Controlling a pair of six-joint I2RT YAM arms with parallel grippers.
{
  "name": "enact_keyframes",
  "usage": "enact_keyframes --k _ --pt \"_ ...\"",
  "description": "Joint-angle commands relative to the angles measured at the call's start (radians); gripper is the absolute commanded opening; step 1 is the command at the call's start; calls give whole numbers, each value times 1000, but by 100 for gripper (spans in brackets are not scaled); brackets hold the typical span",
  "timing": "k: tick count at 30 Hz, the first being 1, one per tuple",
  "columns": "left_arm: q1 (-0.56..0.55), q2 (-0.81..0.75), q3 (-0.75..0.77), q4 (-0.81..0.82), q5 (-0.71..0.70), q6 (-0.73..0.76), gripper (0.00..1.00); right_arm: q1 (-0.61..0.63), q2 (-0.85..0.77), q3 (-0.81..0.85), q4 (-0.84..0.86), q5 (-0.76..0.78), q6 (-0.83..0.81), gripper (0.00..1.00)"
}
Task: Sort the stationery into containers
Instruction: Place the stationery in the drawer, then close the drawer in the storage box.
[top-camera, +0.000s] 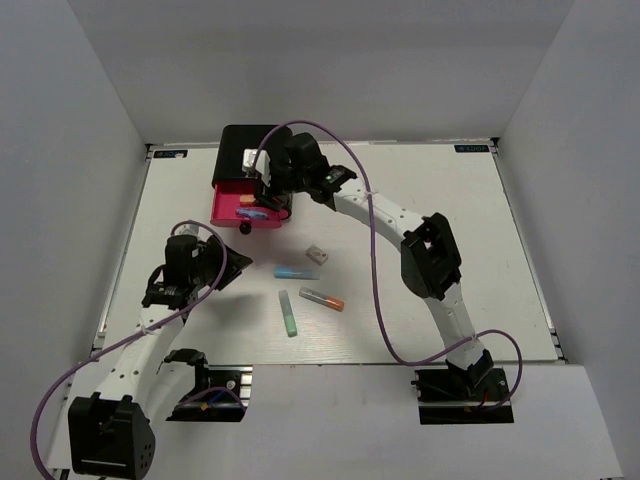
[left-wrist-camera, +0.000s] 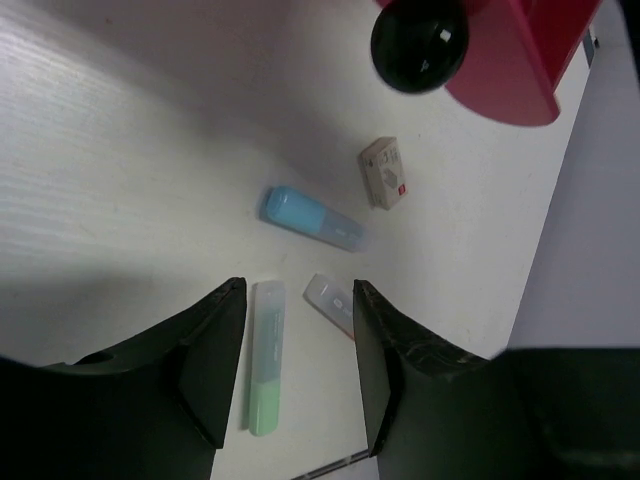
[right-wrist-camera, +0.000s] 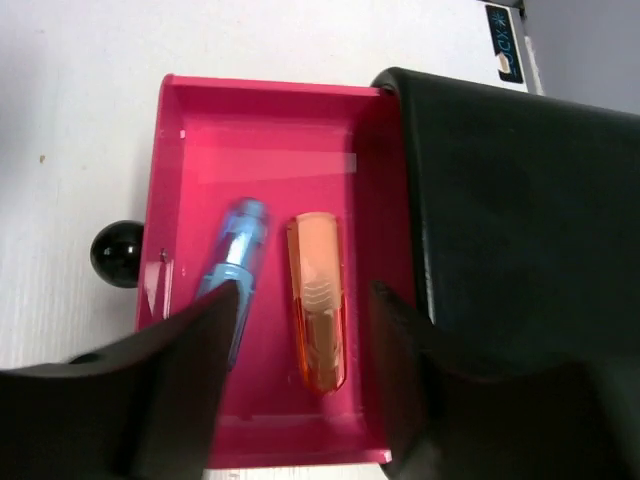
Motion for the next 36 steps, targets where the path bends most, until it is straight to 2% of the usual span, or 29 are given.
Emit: enact_keyframes --k 1,7,10,11,14,15,21,28,36 --pt "0 21 13 115 -43 33 56 -3 -67 59 26 22 7 64" --pt "0 133 28 266 -64 90 54 -16 -232 -52 108 67 96 74" --pt "0 205 57 318 -64 114 48 -36 -331 -163 129 71 150 62" --pt "0 225 66 328 -64 123 46 -46 -355 -190 129 69 159 52" --pt "0 311 119 338 -64 151 41 -85 -464 -346 151 68 154 36" --pt "0 333 143 338 -64 151 39 -97 -506 -442 160 68 151 34" --pt "0 423 200 370 -97 151 32 -176 -665 -660 166 81 142 34" --pt "0 517 275 424 -106 87 32 -243 -790 -825 160 87 142 32" --pt "0 644 419 405 -126 53 32 -290 -853 -905 135 75 144 32"
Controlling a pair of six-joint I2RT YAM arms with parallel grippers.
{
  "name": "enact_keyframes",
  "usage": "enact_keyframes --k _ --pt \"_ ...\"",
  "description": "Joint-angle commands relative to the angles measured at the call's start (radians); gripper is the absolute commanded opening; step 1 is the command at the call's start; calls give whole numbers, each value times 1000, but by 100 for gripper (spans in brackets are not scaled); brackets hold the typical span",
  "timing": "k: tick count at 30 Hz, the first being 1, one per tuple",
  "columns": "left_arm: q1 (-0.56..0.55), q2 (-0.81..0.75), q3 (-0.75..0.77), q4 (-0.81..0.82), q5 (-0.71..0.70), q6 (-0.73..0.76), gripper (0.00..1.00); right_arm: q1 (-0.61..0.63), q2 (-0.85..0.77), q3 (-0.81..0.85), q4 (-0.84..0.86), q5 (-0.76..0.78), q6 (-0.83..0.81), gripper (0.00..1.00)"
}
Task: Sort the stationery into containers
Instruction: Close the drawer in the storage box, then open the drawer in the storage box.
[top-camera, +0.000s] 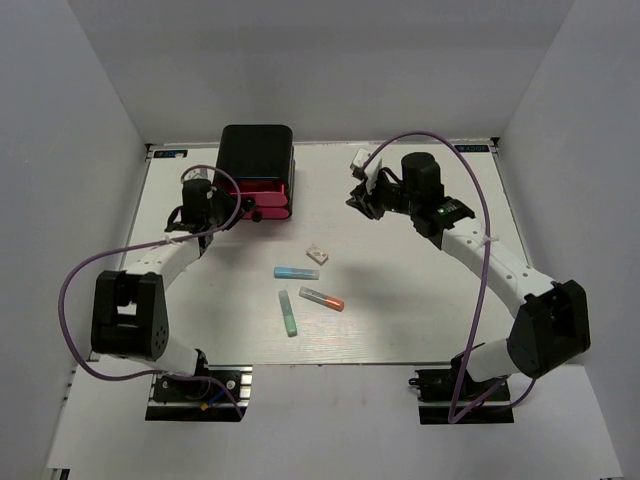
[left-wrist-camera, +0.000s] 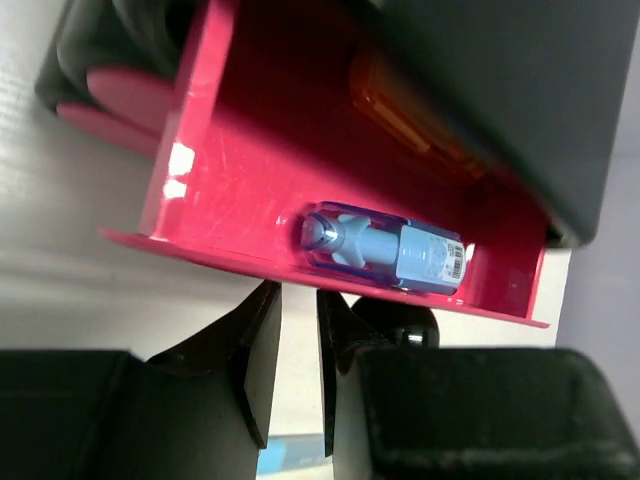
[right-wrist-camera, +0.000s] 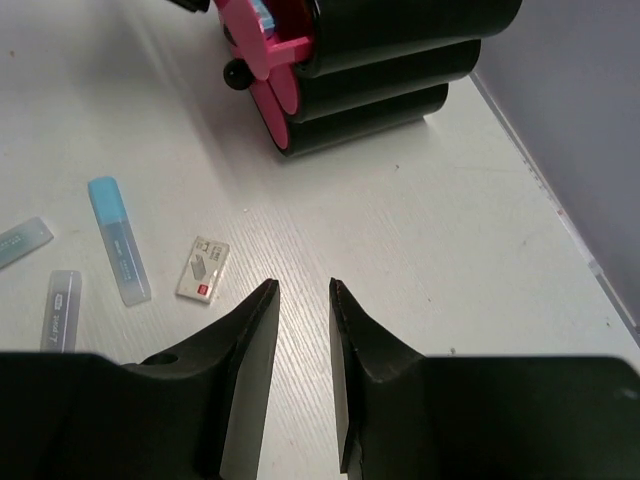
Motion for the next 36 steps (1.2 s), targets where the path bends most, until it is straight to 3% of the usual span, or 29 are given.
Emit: enact_keyframes --k 1,6,12,14,21,23,26,27,36 --pt "-1 26 96 17 -24 -30 32 -17 -39 -30 12 -11 6 32" --pt "-1 68 152 8 -42 -49 35 -27 -66 -85 3 -17 -5 32" --pt "-1 78 166 -17 -51 -49 51 -37 -88 -128 -8 -18 -21 34" --pt "-1 67 166 -17 -51 -49 51 -38 -97 -137 -9 -23 -23 34" --pt "-1 7 74 -50 23 0 26 -41 -122 -183 -14 -28 -38 34" --pt "-1 -2 31 -26 45 14 26 -40 -126 -199 -16 -28 -38 34" --pt "-1 12 9 -7 73 14 35 -41 -126 -208 -9 -31 -38 34" --pt "-1 35 9 -7 83 14 45 -43 -125 -211 -11 -31 -38 34" --pt "-1 113 41 59 102 -29 60 -44 -123 -226 -9 -26 -51 34"
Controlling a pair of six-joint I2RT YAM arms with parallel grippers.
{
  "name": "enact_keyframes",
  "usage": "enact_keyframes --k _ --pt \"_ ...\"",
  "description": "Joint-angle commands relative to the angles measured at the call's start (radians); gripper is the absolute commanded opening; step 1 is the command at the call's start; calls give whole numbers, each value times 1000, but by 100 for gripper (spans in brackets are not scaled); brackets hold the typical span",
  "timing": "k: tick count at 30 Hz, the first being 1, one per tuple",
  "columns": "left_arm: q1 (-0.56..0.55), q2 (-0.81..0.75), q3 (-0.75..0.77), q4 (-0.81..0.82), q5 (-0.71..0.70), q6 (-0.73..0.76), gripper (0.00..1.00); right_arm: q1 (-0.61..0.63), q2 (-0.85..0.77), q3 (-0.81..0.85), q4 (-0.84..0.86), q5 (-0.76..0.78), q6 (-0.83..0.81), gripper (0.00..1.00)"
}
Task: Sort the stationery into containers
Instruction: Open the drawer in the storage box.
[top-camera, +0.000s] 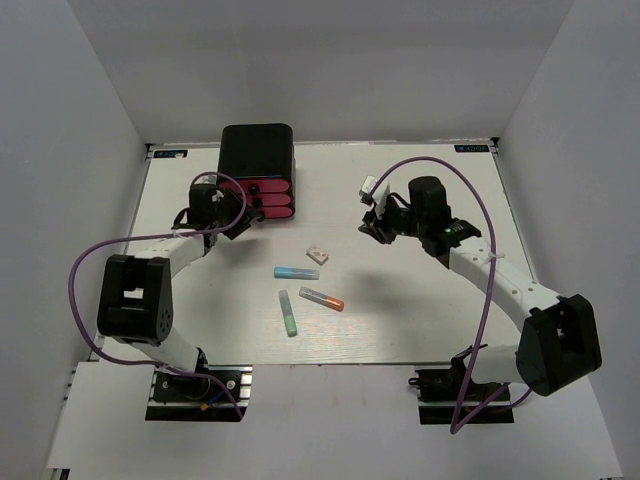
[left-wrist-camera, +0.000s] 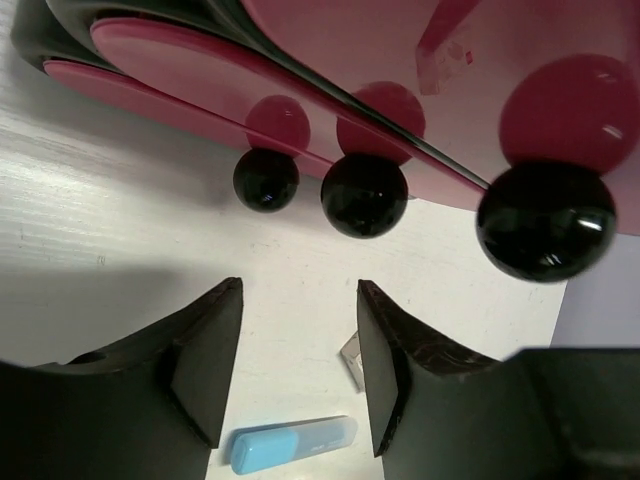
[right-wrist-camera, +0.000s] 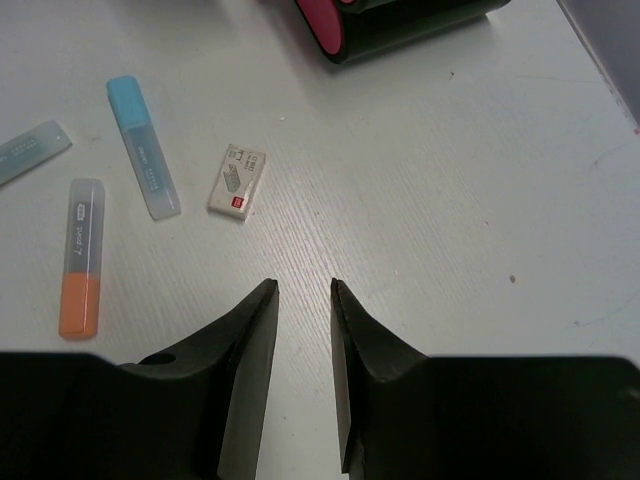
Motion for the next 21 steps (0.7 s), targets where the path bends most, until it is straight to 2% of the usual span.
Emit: enact_keyframes --k 1,16,21 --pt "-3 8 41 49 23 -16 60 -5 -20 -15 17 -11 -12 34" --pt "-3 23 -8 233 66 -84 57 -5 2 -16 12 -27 -22 34" --pt "-3 57 36 179 -12 -93 56 -7 9 -12 15 -28 -20 34"
